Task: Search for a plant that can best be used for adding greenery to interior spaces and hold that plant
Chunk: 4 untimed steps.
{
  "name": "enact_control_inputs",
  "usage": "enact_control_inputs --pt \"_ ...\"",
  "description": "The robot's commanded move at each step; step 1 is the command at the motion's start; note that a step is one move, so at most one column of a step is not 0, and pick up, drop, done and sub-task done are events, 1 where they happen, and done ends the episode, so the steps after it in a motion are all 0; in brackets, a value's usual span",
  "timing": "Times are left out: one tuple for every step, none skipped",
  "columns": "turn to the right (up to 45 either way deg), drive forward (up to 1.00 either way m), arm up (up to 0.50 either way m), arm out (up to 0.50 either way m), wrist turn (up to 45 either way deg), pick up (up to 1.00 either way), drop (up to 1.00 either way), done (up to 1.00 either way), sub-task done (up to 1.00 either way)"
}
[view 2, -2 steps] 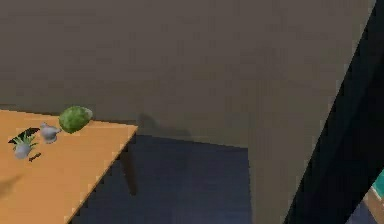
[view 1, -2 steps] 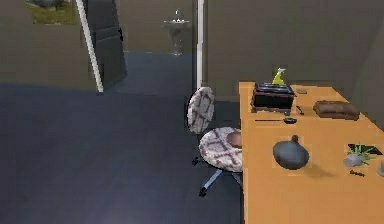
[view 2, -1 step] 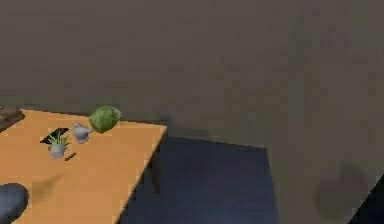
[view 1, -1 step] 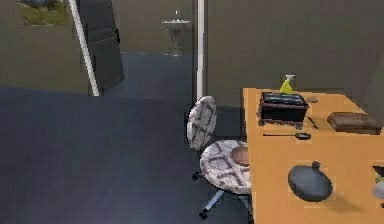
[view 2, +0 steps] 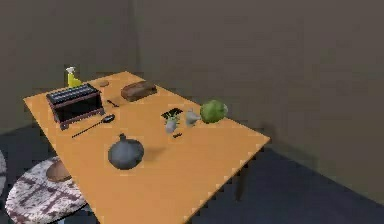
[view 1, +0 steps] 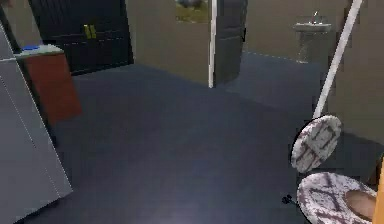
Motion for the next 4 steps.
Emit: enact_control_inputs --pt "45.0 0.0 0.0 0.0 0.0 0.0 0.0 0.0 0.0" --pt "45.0 0.0 0.0 0.0 0.0 0.0 0.0 0.0 0.0" --pt "30.0 0.0 0.0 0.0 0.0 0.0 0.0 0.0 0.0" --pt "0.0 0.65 0.0 0.0 0.0 0.0 0.0 0.0 0.0"
